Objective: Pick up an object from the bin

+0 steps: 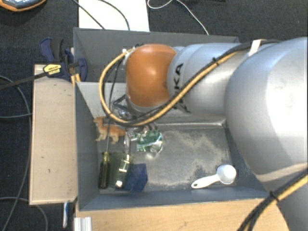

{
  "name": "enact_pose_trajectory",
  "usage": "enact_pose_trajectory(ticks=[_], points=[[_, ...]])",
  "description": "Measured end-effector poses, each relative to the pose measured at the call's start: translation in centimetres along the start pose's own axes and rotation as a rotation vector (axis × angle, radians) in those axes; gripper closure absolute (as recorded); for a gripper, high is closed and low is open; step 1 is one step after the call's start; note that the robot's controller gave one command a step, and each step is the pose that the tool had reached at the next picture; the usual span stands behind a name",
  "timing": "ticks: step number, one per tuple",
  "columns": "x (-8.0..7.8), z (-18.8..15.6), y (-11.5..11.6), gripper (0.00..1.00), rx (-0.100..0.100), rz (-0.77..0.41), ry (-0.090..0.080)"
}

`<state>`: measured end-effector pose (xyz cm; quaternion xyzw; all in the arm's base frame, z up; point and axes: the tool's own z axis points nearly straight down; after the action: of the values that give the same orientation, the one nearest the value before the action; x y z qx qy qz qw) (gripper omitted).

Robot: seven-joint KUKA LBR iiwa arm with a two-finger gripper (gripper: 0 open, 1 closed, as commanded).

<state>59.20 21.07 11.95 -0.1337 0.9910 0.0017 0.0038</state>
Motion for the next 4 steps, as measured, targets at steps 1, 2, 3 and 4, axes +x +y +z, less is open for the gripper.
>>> enact_pose_trajectory(ticks=[1, 2, 3, 4], points=[[0.7, 1.9, -2.8, 0.00, 0.001, -0.011, 0.003], [1.6, 4.9, -4.9, 0.00, 0.000, -0.203, 0.000], [1.8, 4.7, -6.6, 1.00, 0.001, -0.269, -0.001], [1.8, 4.7, -6.6, 1.00, 0.001, -0.268, -0.001]])
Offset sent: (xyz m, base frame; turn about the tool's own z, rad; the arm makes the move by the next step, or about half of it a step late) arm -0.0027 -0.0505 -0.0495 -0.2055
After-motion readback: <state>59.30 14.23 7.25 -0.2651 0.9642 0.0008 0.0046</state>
